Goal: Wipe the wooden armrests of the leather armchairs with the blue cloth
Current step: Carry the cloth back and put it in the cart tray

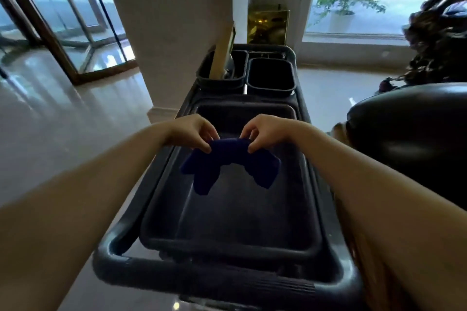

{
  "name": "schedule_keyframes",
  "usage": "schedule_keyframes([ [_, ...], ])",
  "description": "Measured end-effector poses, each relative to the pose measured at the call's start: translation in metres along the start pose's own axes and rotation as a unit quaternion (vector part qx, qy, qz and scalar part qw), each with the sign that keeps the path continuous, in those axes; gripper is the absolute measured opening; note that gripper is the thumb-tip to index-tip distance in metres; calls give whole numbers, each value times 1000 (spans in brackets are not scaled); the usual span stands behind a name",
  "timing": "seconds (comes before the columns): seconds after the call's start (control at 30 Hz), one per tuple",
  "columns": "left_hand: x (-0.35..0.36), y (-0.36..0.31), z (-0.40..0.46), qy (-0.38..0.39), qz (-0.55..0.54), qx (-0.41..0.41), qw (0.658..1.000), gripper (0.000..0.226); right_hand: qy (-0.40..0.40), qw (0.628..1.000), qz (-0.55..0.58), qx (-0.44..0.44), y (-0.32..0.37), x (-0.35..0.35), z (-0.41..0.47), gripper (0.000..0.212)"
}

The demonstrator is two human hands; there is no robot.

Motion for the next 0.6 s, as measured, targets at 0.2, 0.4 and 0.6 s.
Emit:
schedule_keyframes([
  [0.2,11,40,49,84,17,12,996,28,-1,996,10,87,-15,44,21,32],
  [0.4,45,68,86,132,29,14,991,27,15,990,3,141,-39,83,32,31],
  [0.6,69,89,112,158,22,-4,987,26,47,980,64,184,-66,114,46,30],
])
Point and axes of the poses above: each hand's wrist, its own z-axis towards the middle knuckle, its own x-axis out of the palm, y = z × x, the point moved 3 cm from there along z, towards the middle knuckle, and after that the axes turned 11 degrees about -z, right-handed, at the moved point
